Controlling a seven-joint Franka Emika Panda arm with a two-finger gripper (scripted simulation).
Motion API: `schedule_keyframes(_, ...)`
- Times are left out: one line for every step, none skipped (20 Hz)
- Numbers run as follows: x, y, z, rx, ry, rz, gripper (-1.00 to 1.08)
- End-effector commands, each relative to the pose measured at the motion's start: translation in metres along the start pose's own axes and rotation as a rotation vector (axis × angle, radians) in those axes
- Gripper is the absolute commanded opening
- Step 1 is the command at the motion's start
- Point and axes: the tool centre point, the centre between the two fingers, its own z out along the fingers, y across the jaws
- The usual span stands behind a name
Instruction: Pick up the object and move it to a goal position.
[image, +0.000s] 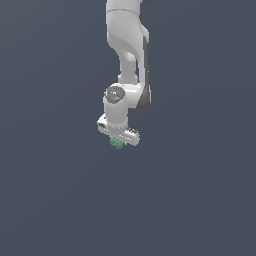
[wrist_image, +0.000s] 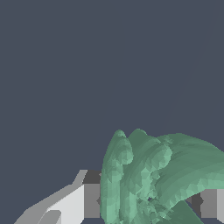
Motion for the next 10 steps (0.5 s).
schedule_keyframes(0.006,0.016,-0.003,0.000,0.000,-0.001,-1.00)
schedule_keyframes(0.008,0.021,-0.004,0.000,0.000,-0.001,-1.00)
schedule_keyframes(0.009,0.026,-0.005,0.000,0.000,-0.001,-1.00)
schedule_keyframes(0.011,0.029,-0.005,0.000,-0.001,-0.001,-1.00)
schedule_keyframes(0.012,0.032,-0.005,0.000,-0.001,-0.001,-1.00)
schedule_keyframes(0.013,0.034,-0.006,0.000,-0.001,-0.001,-1.00)
schedule_keyframes(0.014,0.036,-0.006,0.000,-0.001,-0.001,-1.00)
schedule_keyframes(0.014,0.036,-0.006,0.000,-0.001,-0.001,-1.00)
schedule_keyframes(0.015,0.036,-0.006,0.000,-0.001,-0.001,-1.00)
schedule_keyframes(0.015,0.036,-0.006,0.000,-0.001,-0.001,-1.00)
